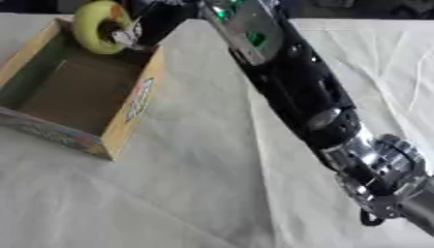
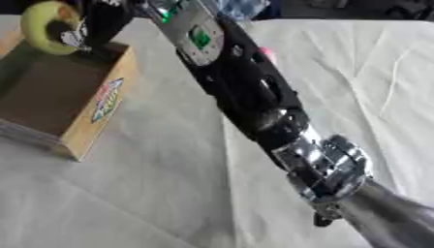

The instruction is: Pick up objects on the table and place them in the box.

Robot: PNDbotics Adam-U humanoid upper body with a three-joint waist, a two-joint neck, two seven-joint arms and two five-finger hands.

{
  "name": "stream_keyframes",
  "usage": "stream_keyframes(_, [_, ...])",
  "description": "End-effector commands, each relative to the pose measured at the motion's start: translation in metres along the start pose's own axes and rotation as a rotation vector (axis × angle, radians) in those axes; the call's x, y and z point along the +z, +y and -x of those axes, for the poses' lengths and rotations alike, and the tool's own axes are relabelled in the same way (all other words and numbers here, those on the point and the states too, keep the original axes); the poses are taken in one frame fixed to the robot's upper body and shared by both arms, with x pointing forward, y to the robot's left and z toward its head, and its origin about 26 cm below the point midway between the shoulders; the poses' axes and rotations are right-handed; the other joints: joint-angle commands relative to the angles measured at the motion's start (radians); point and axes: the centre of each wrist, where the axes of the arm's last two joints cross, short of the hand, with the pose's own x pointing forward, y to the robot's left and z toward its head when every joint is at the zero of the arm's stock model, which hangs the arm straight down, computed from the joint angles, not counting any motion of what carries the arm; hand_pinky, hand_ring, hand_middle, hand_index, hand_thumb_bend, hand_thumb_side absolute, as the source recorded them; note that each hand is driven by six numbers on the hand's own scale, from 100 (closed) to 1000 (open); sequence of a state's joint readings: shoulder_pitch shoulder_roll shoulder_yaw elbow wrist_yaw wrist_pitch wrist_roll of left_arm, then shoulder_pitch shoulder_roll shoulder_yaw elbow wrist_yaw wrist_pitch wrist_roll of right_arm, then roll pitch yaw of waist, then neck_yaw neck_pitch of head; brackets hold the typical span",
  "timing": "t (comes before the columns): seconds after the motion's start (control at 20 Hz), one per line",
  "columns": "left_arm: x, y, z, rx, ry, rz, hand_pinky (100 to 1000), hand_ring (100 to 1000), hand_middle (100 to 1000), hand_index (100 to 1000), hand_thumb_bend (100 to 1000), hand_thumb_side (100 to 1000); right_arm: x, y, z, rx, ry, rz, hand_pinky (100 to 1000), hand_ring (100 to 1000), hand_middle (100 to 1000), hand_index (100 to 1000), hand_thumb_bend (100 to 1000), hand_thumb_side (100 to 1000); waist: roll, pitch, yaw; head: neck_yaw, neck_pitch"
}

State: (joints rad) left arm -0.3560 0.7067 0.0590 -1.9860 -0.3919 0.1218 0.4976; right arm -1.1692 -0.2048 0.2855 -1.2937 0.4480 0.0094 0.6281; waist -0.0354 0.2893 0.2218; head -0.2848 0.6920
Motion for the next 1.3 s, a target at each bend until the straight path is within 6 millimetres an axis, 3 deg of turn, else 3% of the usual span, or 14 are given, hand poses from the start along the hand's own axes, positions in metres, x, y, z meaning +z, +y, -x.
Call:
stream_keyframes(0.05, [-0.008, 0.006, -0.005, 0.006, -0.031, -0.043, 704, 822, 1000, 803, 393, 1000, -0.013, 0.002, -0.003, 0.041, 0.005, 0.005, 565, 607, 527, 589, 100, 100, 0.008, -0.026, 0.006, -0.006, -0.012])
stream_keyframes(0.35, [-0.009, 0.005, -0.006, 0.016, -0.035, -0.047, 702, 821, 1000, 800, 391, 1000, -0.031, 0.032, 0.017, 0.084, 0.047, -0.066, 584, 634, 548, 613, 100, 100, 0.004, -0.025, 0.015, -0.014, -0.009])
stream_keyframes(0.8, [-0.008, 0.005, -0.006, 0.017, -0.030, -0.035, 701, 819, 1000, 796, 387, 1000, -0.038, 0.059, 0.050, 0.133, 0.122, -0.082, 618, 664, 575, 654, 108, 100, -0.001, -0.019, 0.017, -0.017, -0.003])
stream_keyframes(0.85, [-0.008, 0.005, -0.006, 0.016, -0.030, -0.032, 701, 819, 1000, 795, 387, 1000, -0.039, 0.060, 0.051, 0.142, 0.111, -0.089, 636, 670, 590, 677, 165, 126, -0.001, -0.018, 0.017, -0.017, -0.002])
stream_keyframes(0.95, [-0.008, 0.005, -0.006, 0.016, -0.030, -0.028, 700, 819, 1000, 795, 386, 1000, -0.040, 0.060, 0.050, 0.167, 0.081, -0.111, 686, 712, 652, 746, 239, 291, -0.001, -0.018, 0.016, -0.017, -0.001])
stream_keyframes(1.1, [-0.008, 0.005, -0.005, 0.015, -0.028, -0.022, 700, 819, 1000, 795, 385, 1000, -0.040, 0.056, 0.048, 0.216, 0.053, -0.149, 765, 780, 757, 830, 272, 437, -0.001, -0.017, 0.014, -0.016, -0.001])
stream_keyframes(1.3, [-0.008, 0.005, -0.005, 0.014, -0.029, -0.018, 700, 819, 1000, 795, 385, 1000, -0.040, 0.052, 0.047, 0.256, 0.065, -0.152, 793, 801, 796, 882, 277, 490, -0.002, -0.018, 0.014, -0.016, -0.003])
